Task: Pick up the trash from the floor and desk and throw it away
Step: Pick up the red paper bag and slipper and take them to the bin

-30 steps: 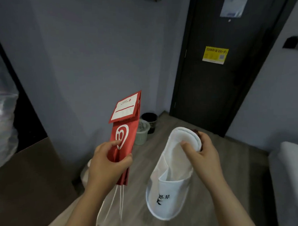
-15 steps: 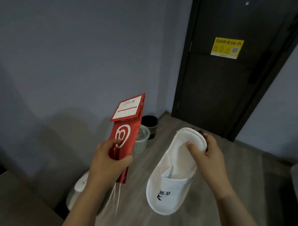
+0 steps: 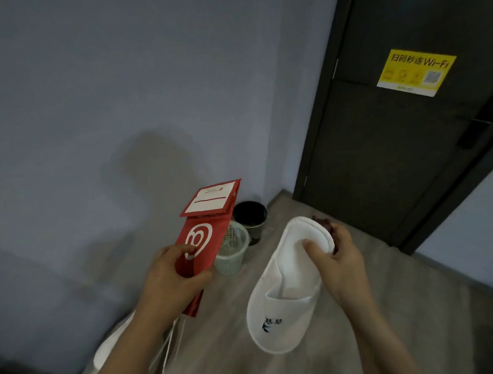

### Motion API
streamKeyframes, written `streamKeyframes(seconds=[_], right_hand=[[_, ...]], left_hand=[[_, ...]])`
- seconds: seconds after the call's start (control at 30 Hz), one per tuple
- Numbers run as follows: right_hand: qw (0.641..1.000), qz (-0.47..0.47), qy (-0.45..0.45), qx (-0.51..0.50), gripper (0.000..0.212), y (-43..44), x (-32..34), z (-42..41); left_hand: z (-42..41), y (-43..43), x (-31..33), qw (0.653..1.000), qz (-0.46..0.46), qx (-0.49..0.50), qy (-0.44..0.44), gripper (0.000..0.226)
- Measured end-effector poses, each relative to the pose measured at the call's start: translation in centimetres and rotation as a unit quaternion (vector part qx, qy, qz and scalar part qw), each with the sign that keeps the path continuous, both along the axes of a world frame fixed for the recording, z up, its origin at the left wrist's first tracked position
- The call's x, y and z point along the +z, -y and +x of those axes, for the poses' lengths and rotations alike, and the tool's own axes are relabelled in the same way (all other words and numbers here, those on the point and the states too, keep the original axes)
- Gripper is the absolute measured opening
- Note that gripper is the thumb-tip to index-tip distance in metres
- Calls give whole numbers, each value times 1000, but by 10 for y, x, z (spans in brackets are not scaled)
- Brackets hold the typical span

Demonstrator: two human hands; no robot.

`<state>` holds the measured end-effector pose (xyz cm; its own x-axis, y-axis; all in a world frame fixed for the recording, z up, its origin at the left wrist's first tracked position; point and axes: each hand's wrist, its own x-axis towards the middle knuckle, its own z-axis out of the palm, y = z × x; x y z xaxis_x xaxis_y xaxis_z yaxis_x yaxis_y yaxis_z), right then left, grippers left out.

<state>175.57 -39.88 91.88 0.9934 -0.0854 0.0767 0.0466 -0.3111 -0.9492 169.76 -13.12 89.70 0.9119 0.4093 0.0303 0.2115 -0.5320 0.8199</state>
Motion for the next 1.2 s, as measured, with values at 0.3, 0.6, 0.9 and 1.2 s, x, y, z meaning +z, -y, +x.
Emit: streamKeyframes(seconds=[0.3,0.6,0.9,1.2], right_hand=[[998,-18,-52,0,34,-45,-23,157],[994,-61,-91,7,36,-84,-42,283],[987,-67,-131,59,47,-90,-80,405],[976,-103,-161,104,47,-90,-131,534]], left_hand=[[160,-44,-33,999,-9,-6,-43,52],[290,-91,-54,988,21,-44,-149,58],[397,-97,-89,971,47,-41,-231,69],[482,-92,-142,924,113,-36,-363,84]])
